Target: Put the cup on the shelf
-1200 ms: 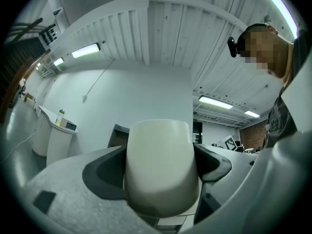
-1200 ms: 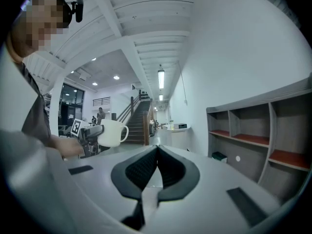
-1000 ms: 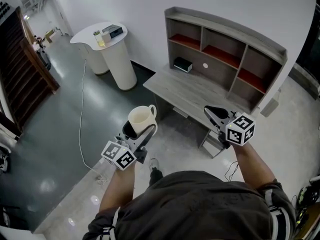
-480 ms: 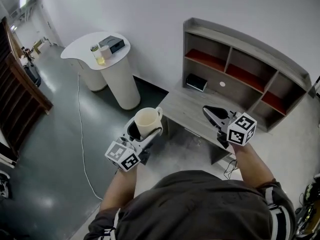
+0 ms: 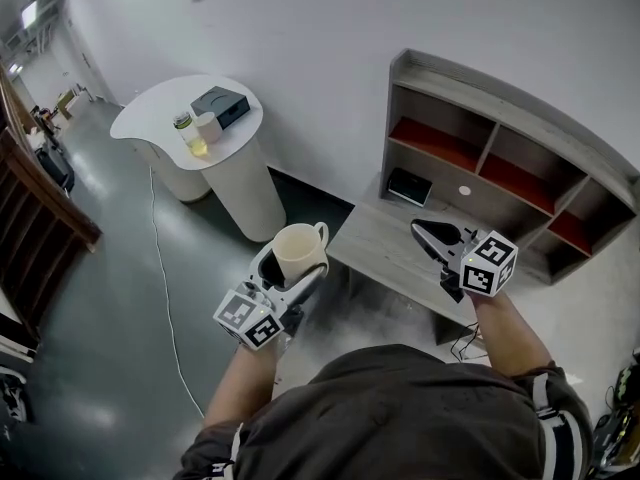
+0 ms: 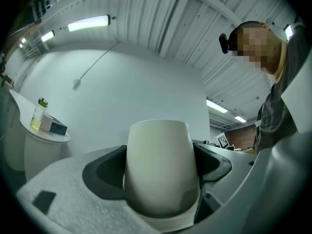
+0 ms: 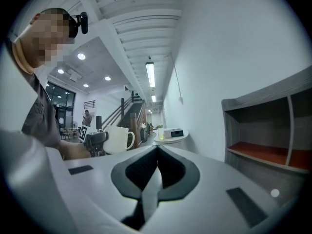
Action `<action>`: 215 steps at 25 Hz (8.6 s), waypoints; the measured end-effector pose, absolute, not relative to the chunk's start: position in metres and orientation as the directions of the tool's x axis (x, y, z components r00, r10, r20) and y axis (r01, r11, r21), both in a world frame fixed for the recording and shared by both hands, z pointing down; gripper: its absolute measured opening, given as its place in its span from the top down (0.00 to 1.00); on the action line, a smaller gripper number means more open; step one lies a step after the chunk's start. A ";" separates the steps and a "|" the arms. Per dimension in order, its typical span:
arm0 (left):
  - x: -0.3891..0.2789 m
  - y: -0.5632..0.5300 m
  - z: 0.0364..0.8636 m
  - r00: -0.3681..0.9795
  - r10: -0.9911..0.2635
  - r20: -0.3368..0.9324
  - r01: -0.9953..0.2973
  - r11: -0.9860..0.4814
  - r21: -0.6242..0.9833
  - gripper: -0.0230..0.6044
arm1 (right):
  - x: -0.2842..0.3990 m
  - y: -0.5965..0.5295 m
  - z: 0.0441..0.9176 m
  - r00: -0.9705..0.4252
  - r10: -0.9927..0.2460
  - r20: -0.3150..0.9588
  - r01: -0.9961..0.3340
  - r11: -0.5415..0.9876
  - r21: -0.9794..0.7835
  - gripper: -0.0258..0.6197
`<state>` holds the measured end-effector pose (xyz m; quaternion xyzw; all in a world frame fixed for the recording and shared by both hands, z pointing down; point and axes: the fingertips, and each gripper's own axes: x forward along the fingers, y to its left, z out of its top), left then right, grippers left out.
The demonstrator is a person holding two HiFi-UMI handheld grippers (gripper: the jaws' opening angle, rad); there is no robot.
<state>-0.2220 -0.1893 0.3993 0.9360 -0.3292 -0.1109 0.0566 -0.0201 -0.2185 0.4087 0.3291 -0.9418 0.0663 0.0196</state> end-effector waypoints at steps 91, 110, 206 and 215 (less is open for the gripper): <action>0.139 -0.613 0.287 0.734 -0.669 0.114 -0.660 -0.743 -0.113 0.32 | 0.172 -0.428 0.295 -0.688 -0.725 0.030 -0.723 0.689 0.062 0.97; 0.143 -0.609 0.262 0.759 -0.651 0.006 -0.647 -0.756 -0.100 0.24 | 0.169 -0.425 0.292 -0.697 -0.716 0.027 -0.714 0.697 0.065 0.97; -0.197 -0.298 0.489 0.532 -0.846 -0.034 -0.826 -0.528 0.198 0.95 | -0.028 -0.380 0.498 -0.870 -0.473 0.137 -0.482 0.875 -0.038 0.98; -0.196 -0.298 0.488 0.534 -0.845 -0.036 -0.824 -0.529 0.200 0.95 | -0.026 -0.382 0.495 -0.868 -0.476 0.139 -0.484 0.874 -0.033 0.98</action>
